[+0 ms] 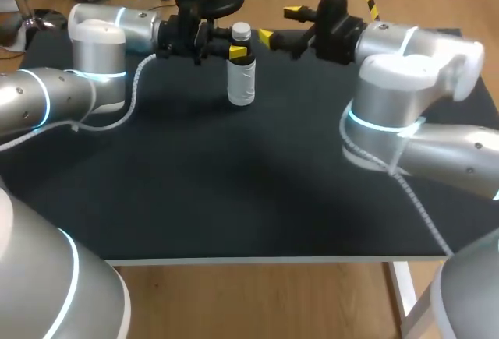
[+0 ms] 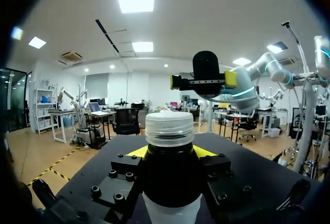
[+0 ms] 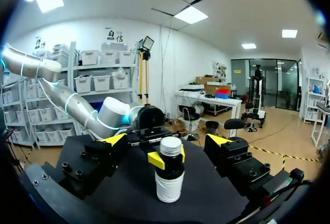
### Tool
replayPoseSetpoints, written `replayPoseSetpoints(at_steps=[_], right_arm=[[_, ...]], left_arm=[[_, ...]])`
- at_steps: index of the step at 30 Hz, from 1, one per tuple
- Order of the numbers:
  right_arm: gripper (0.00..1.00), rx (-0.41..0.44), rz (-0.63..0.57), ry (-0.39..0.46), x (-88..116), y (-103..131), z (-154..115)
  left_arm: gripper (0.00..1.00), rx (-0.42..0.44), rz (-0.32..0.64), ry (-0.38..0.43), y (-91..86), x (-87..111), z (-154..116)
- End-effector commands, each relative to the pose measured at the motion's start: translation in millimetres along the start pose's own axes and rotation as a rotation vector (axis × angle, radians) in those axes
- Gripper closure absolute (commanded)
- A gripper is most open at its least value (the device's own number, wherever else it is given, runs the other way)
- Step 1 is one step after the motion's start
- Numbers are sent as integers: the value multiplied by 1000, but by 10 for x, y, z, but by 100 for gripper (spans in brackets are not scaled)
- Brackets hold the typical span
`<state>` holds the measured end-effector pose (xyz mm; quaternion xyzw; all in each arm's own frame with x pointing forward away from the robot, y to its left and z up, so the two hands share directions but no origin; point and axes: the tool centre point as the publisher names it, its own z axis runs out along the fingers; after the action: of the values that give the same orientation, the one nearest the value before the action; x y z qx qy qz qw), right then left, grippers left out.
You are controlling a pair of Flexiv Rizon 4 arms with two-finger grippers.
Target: Unscrew the bottle cap
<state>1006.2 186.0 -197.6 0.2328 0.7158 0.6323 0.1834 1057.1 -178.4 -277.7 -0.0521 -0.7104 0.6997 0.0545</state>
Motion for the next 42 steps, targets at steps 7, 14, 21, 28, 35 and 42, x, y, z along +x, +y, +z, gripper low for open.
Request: replayPoseSetpoints(at_steps=[7,14,21,28,35,42], right_arm=[[0,-16,-6,-85,289,-117,416],[0,-4,-4,-55,453,-149,617],[0,-7,21,-91,505,-185,817],[0,-3,17,-99,403,-208,934],[0,-3,13,-127,212,-210,948],[0,-5,21,-156,19,-214,949]], left_arm=[[100,-1,3,-5,-4,18,9],[100,-1,3,-5,-4,18,9],[100,-1,3,-5,-4,18,9],[100,-1,3,-5,-4,18,9],[100,-1,3,-5,-4,18,9],[100,-1,3,-5,-4,18,9]])
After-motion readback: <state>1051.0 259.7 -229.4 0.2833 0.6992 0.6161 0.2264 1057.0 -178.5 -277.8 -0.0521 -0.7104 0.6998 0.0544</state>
